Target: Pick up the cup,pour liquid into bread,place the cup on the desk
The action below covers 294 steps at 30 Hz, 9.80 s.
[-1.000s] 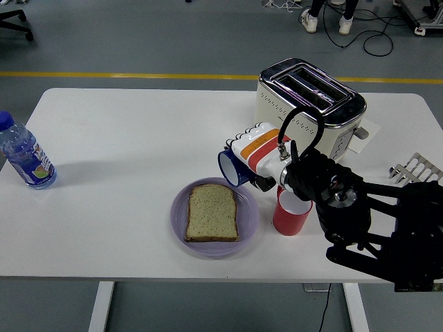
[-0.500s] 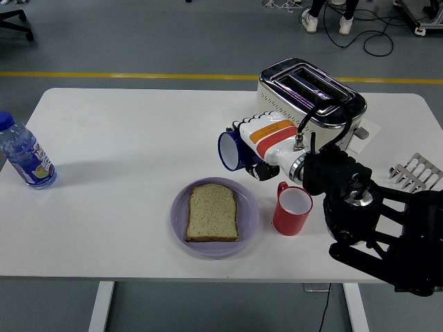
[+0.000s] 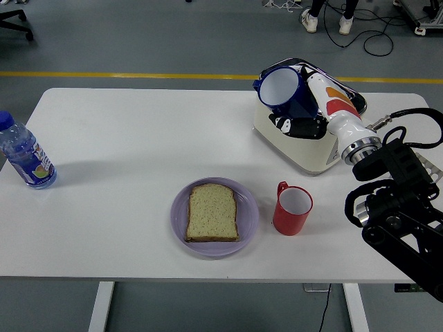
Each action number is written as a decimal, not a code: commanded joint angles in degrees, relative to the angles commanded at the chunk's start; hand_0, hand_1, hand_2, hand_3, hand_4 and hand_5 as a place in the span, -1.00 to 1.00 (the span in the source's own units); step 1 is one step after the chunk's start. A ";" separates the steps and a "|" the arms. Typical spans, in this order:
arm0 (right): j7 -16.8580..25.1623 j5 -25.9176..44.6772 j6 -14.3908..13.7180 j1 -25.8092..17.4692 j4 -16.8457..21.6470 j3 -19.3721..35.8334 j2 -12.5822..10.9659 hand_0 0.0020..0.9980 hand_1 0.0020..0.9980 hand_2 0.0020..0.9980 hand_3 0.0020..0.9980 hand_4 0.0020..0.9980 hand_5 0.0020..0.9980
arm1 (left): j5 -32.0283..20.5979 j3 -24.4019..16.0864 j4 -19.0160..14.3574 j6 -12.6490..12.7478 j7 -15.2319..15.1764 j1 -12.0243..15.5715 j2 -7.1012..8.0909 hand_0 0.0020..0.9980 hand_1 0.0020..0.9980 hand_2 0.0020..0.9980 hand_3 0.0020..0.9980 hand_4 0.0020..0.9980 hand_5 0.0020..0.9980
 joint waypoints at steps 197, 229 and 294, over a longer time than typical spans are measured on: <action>58.27 36.45 -0.22 -27.51 -40.84 9.94 6.26 0.80 0.65 0.93 1.00 0.77 -0.97 | 1.56 0.48 0.05 -0.02 0.07 -0.72 -0.23 0.27 0.28 0.30 0.01 -0.52 0.73; 55.88 28.89 -2.49 -31.85 -15.82 17.51 4.96 0.80 0.62 0.87 0.97 0.78 -0.84 | 1.95 -0.50 0.02 -0.05 0.09 -1.37 0.12 0.27 0.28 0.30 0.01 -0.52 0.73; 29.67 80.81 25.24 -32.49 -17.11 48.96 11.59 0.34 0.19 0.33 0.25 0.30 -0.53 | 1.90 -0.05 0.02 -0.11 0.13 -1.10 0.07 0.27 0.28 0.30 0.01 -0.52 0.73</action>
